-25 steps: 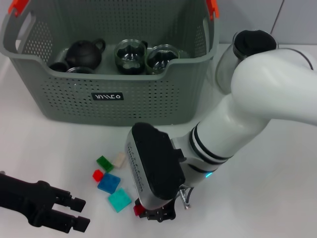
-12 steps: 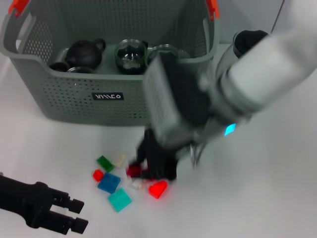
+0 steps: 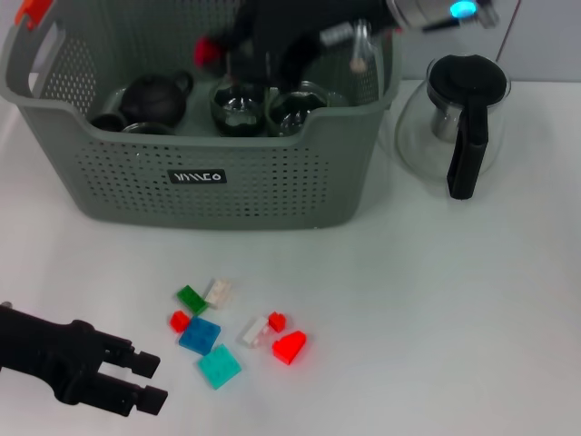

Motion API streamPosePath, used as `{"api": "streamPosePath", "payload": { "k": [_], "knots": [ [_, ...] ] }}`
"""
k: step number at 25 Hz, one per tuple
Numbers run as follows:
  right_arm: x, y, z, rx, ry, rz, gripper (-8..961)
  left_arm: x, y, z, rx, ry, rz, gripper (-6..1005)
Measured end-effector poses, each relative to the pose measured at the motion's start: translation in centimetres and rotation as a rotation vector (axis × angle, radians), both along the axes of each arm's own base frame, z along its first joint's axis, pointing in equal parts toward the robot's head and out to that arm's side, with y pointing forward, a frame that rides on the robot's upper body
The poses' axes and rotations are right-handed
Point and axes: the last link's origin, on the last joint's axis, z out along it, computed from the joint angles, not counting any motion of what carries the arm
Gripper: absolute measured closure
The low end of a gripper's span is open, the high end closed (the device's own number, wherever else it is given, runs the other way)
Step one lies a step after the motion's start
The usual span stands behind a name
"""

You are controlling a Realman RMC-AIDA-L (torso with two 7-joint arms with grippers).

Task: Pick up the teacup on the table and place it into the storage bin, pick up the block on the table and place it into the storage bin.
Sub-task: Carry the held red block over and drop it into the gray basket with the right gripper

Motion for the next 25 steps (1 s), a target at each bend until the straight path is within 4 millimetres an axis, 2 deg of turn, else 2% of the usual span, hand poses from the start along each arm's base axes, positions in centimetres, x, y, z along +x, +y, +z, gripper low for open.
{"api": "streamPosePath", "payload": {
  "k": [3, 12, 25],
  "knots": [
    [0.9, 2.4, -1.2, 0.089, -0.029, -0.045, 748, 0.1, 0.2, 0.0, 0.000, 0.005, -0.006, 322],
    [3.5, 4.9, -3.7, 0.163, -0.103, -0.124, 748, 0.5, 0.7, 0.0, 0.000, 0.006, -0.022, 323],
    [4.5, 6.0, -2.4, 0.212, -0.046, -0.205, 723, 0.6, 0.8, 0.0, 0.002, 0.008, -0.022, 323]
  ]
}}
